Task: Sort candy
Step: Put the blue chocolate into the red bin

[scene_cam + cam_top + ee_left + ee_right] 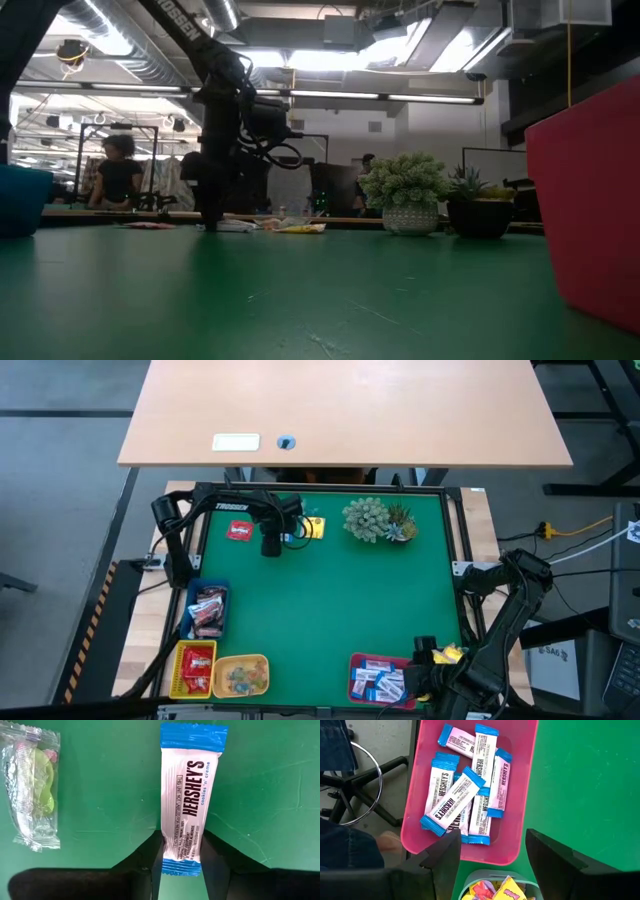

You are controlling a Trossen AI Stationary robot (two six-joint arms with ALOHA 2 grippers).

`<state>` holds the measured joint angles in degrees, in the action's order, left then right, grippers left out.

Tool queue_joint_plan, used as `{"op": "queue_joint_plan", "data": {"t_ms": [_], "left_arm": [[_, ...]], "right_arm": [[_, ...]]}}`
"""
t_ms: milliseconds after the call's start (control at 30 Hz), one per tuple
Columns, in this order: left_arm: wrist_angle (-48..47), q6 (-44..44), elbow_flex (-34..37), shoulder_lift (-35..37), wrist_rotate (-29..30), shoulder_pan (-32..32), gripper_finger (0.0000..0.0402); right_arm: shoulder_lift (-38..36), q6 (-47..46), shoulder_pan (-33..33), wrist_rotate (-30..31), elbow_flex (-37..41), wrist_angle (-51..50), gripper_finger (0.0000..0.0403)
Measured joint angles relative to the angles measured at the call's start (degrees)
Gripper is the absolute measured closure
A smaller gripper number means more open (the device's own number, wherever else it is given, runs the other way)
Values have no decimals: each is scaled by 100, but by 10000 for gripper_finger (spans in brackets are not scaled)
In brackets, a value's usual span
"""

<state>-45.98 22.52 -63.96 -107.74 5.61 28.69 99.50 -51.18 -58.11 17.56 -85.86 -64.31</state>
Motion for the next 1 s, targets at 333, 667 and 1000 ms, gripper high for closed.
{"op": "queue_joint_plan", "data": {"t_ms": [333, 667, 1000], "left_arm": [[-19, -297, 9, 0, 94, -173, 311], [-50, -316, 24, 117, 146, -301, 312], [-48, -533, 47, 404, -887, -348, 312]], "right_arm": [[0, 4, 0, 0, 0, -4, 180], [0, 27, 2, -1, 0, -9, 180], [0, 57, 2, 0, 0, -12, 180]]}}
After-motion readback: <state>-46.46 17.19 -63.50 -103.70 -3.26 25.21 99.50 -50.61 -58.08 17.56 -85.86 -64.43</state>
